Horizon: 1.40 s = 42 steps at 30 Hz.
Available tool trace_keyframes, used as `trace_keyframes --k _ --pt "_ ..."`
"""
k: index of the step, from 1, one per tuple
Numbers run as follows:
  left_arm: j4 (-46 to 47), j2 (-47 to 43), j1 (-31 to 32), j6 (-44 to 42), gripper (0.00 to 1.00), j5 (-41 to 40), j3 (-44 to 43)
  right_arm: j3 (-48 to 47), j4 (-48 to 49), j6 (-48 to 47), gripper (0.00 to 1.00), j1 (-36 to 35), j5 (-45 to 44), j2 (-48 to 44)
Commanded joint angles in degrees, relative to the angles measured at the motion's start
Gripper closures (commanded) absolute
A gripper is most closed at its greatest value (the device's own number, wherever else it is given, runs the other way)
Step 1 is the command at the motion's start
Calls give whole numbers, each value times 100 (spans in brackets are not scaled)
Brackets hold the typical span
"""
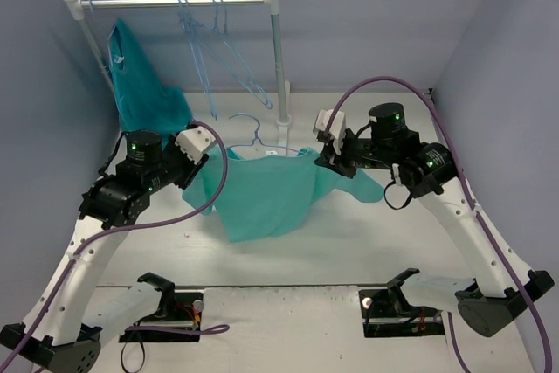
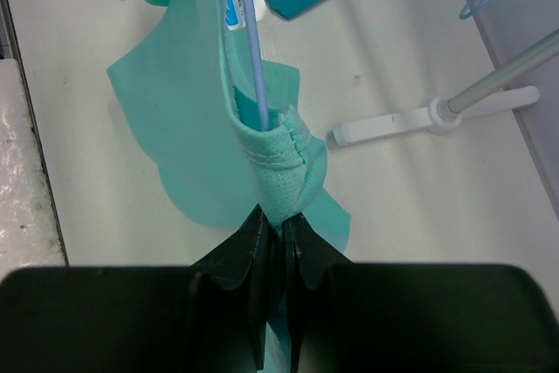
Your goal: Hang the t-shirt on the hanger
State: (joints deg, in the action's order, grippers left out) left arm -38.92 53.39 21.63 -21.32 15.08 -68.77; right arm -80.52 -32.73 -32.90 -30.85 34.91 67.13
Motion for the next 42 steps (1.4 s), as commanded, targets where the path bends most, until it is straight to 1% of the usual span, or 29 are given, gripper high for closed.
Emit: trace_keyframes --k 1,2,5,7,9,13,15,18,21,25,27,29,31,33,38,42 --pt "72 -163 -45 -165 70 -1329 -227 -393 338 67 100 82 -116 -40" --pt "75 -140 -45 -165 70 -1671 -264 -480 338 78 100 88 -113 -8" --pt "76 -24 -45 -57 67 -2179 -467 -715 355 106 100 97 -113 66" --pt "80 63 -45 82 66 -2481 -611 -970 355 134 100 97 -111 128" --pt "80 111 -45 339 63 -2855 -730 -1303 355 162 100 97 -152 205" --pt "104 3 -45 920 62 -3292 -1058 -1809 377 243 100 97 -43 301" --pt "84 -85 -45 1209 61 -3512 -1377 -2016 427 357 100 97 -160 364" --pt "89 -323 -45 1423 56 -3836 -1765 -2394 595 572 100 97 -252 423" --pt "96 -476 -45 1449 54 -3869 -2161 -2970 725 674 100 91 -175 453" --pt "88 -581 -45 1340 53 -3553 -2397 -3968 800 847 100 97 -723 745" --pt "69 -611 -45 1347 53 -3506 -2468 -4266 856 1010 100 97 -965 880" --pt "73 -642 -45 1364 53 -3499 -2478 -4365 952 1120 100 97 -960 951" --pt "69 -653 -45 1383 53 -3496 -2454 -4283 995 1194 100 90 -574 916" --pt "69 -667 -45 1389 53 -3500 -2390 -4014 993 1226 100 93 -386 768" --pt "71 -707 -45 1359 53 -3554 -2230 -2587 1021 1331 100 90 -188 178" --pt "64 -719 -45 1409 53 -3524 -2163 -1735 1035 1423 100 97 57 -153"
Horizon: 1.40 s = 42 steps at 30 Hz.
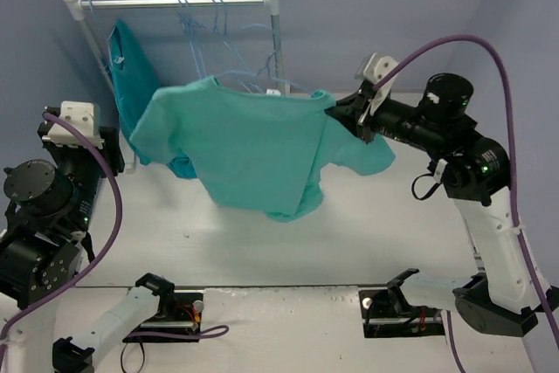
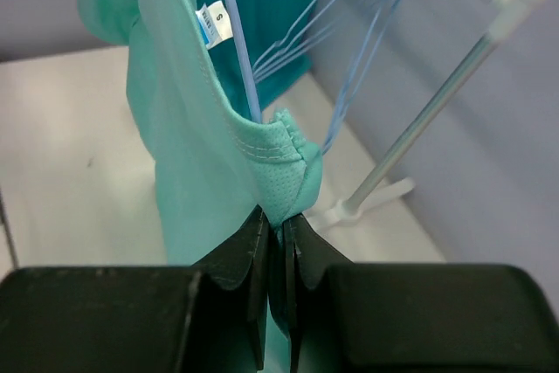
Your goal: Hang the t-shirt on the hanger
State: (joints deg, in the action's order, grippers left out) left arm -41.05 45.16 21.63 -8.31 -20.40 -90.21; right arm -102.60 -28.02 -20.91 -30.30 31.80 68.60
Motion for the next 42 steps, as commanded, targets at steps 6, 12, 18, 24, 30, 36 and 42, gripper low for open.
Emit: trace_keyframes --k 6,12,18,24,30,36,42 --pt "259 112 -45 334 53 -3 245 1356 627 435 100 25 59 -273" --pt "71 140 -45 583 47 -346 345 1172 861 716 100 -247 -595 245" --pt "0 71 -45 691 45 -412 460 805 920 782 100 -585 -793 674" --pt "-18 46 -45 769 37 -378 562 1704 881 713 100 -650 -752 501" --pt "-4 112 -45 769 25 -394 658 3028 908 760 100 -346 -1066 154" --pt "13 134 -45 865 25 -343 779 3689 1190 1074 100 143 -1902 -134" --pt "9 109 -45 962 24 -288 1034 3853 1406 1489 100 517 -3152 44"
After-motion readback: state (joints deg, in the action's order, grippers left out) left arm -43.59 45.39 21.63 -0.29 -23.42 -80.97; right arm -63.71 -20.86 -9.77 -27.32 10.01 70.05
